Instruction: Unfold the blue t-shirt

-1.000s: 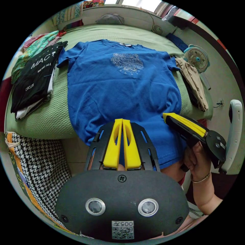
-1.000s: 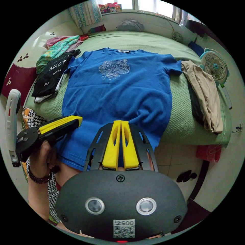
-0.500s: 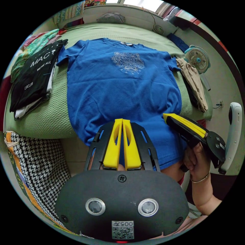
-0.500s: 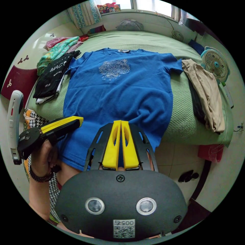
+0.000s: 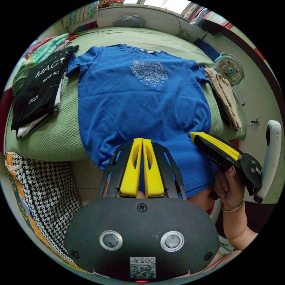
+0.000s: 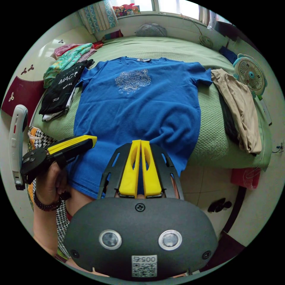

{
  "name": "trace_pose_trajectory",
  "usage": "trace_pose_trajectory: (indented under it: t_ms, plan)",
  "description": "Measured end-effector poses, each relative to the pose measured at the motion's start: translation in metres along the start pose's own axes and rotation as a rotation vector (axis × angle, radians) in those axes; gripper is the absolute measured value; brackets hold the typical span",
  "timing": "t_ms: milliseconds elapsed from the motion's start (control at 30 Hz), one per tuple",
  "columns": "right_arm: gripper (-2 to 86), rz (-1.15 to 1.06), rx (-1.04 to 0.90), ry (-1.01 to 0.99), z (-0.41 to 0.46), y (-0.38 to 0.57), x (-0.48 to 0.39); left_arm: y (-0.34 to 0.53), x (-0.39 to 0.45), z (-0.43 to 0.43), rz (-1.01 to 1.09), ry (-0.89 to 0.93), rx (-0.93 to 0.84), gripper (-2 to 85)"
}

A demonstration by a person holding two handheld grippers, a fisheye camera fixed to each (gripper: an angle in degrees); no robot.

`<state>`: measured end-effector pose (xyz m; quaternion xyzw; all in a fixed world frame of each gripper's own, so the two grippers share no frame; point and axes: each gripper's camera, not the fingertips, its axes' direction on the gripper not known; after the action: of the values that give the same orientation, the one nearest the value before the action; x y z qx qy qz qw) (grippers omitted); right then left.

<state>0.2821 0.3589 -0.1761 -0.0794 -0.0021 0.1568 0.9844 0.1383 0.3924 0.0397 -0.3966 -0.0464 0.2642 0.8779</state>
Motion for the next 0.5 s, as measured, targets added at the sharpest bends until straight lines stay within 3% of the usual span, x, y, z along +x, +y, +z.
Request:
trace_pose_trajectory:
  t_ms: [500]
  plan:
    - [-1.2,0.003,0.004,-0.011,-0.0004,0.0032,0.0025,0.0040,-0.0043,0.0037,-0.004,0.005,-0.001,-0.6]
